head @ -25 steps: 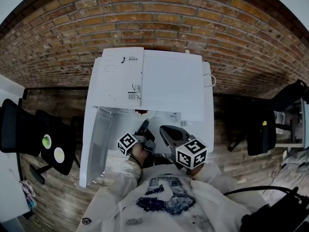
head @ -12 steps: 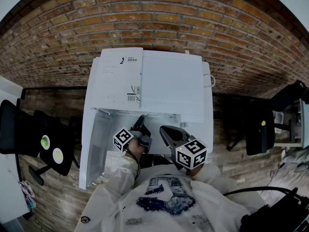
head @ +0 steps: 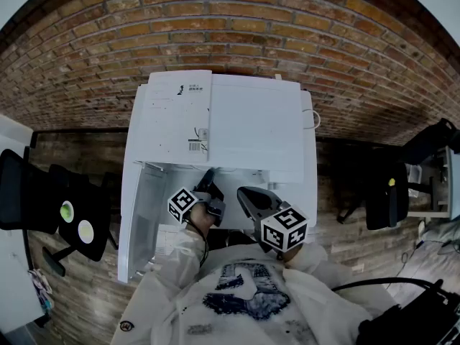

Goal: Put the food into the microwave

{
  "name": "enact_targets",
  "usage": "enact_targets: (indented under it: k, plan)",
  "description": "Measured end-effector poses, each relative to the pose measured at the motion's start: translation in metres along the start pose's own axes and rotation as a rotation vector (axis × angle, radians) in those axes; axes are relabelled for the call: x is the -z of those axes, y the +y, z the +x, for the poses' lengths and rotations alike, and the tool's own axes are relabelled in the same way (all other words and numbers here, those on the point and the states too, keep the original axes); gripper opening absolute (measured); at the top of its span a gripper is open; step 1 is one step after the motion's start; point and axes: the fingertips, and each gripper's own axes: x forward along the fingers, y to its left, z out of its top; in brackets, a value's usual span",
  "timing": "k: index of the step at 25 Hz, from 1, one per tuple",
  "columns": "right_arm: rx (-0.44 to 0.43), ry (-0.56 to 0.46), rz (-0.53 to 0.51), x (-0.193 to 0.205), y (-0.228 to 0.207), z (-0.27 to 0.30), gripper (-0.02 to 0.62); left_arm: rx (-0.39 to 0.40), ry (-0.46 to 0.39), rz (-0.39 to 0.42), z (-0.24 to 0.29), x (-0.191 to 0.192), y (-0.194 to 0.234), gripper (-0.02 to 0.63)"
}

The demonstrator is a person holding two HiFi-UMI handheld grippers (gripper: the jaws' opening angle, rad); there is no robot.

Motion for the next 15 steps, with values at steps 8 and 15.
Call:
enact_targets:
  k: [8, 15]
  plan:
    - [-0.021, -0.001, -0.006, 0.002, 0.006, -0.004, 0.014, -0.002, 0.01, 0.053, -0.011, 0.006, -0.006, 0.025]
    - [-0.043, -0.018, 0.002, 0.004, 0.013, -0.013, 0.014, -0.003, 0.027, 0.188, -0.038, 0.021, -0.025, 0.025]
